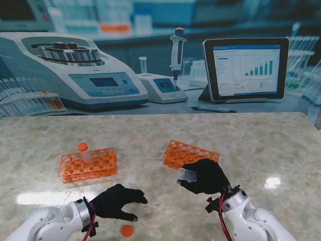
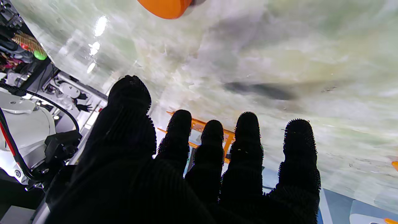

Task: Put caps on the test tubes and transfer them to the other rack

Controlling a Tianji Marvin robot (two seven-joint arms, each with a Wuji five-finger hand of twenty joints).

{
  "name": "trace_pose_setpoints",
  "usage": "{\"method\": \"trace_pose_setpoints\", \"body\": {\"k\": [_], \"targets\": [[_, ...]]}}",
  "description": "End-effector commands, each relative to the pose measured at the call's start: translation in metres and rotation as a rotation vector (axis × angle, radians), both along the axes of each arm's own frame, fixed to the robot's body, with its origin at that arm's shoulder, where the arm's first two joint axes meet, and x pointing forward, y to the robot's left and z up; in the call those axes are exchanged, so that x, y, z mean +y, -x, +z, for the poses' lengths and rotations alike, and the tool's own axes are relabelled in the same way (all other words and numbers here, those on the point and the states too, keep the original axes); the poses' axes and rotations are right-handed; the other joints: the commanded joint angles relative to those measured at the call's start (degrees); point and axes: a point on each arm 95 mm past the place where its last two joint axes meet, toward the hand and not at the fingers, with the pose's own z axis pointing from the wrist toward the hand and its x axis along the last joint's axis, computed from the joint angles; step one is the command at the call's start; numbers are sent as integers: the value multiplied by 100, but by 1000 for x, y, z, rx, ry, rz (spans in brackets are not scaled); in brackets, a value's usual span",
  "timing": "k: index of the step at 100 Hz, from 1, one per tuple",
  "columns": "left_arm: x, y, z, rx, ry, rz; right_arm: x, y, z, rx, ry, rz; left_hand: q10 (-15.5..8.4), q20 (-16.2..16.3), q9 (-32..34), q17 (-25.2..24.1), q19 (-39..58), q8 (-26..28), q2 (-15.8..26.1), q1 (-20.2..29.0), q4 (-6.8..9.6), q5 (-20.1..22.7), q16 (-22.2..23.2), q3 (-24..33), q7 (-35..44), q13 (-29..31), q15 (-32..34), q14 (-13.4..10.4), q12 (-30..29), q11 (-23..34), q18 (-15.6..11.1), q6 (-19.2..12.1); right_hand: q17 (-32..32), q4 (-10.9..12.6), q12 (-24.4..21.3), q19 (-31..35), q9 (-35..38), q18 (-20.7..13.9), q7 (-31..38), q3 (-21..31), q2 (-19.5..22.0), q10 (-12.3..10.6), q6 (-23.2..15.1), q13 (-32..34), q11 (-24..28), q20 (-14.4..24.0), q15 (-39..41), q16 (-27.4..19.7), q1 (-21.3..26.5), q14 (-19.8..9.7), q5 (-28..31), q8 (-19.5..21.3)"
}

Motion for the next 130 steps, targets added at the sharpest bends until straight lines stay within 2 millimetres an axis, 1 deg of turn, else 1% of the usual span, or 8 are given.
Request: {"method": "trace_pose_setpoints", "body": {"k": [1,24,51,52,53,57,109,130], "targets": [[-2,7,-2,1,-2,-14,1,7,1,-3,-7,1,-81,6,-203,-47,85,-88,-145,90,-166,3,-47,113,-144,-112,-60,-113,-92,-114,-15,8,421,273,106,1963,328,-568,599,184,156,165,-2,125,182,360,1272,553,315,-913,541,197],[0,15,-8,2,-12,-17,-1,18,4,-23,-5,2,-77,18,-201,-80,77,-148,-305,70,-187,33,-50,251,-142,-145,-63,-118,-99,-114,-17,-25,419,265,114,1952,326,-565,578,168,169,160,-23,128,155,352,1211,508,318,-927,520,208],[2,23,-15,10,-31,-36,-1,23,6,-30,-2,4,-86,45,-209,-128,72,-199,-541,-49,-210,67,-46,484,-112,-191,-69,-114,-101,-120,-29,-99,419,257,126,1949,327,-562,572,140,172,164,-24,127,142,348,1214,500,315,-923,522,220],[2,23,-15,10,-32,-36,-1,23,6,-30,-2,4,-84,93,-207,-131,63,-267,-674,-309,-284,66,-35,1030,-76,-195,-66,-113,-95,-122,-28,-103,419,256,126,1949,326,-562,572,139,170,150,-24,127,141,348,1214,499,317,-923,522,220],[2,23,-15,10,-32,-36,-1,23,6,-30,-2,4,-89,116,-203,-133,57,-300,-742,-438,-323,68,-30,1305,-56,-196,-65,-112,-91,-122,-25,-109,419,257,126,1948,326,-562,572,139,167,163,-24,127,139,348,1215,499,322,-923,522,220],[3,25,-16,9,-33,-36,-1,24,6,-30,-1,5,-91,131,-199,-143,42,-323,-848,-577,-378,84,-29,1575,-34,-205,-70,-109,-89,-121,-31,-123,419,256,127,1948,327,-562,572,137,162,166,-24,127,137,347,1217,499,322,-919,522,221],[1,46,-19,-9,-76,-47,-8,32,5,-26,-2,11,-117,149,-161,-208,17,-298,-1045,-770,-445,117,-26,1830,-39,-239,-80,-122,-62,-100,-49,-228,417,246,135,1938,324,-558,556,105,179,169,-32,126,111,341,1223,495,327,-908,502,230],[3,51,-22,-15,-107,-47,-11,35,5,-24,-3,8,-132,176,-144,-189,52,-284,-1154,-666,-449,157,15,1958,-3,-211,-38,-155,-40,-92,-73,-275,417,243,140,1938,325,-558,552,100,176,168,-34,126,109,340,1223,493,328,-903,502,234]]}}
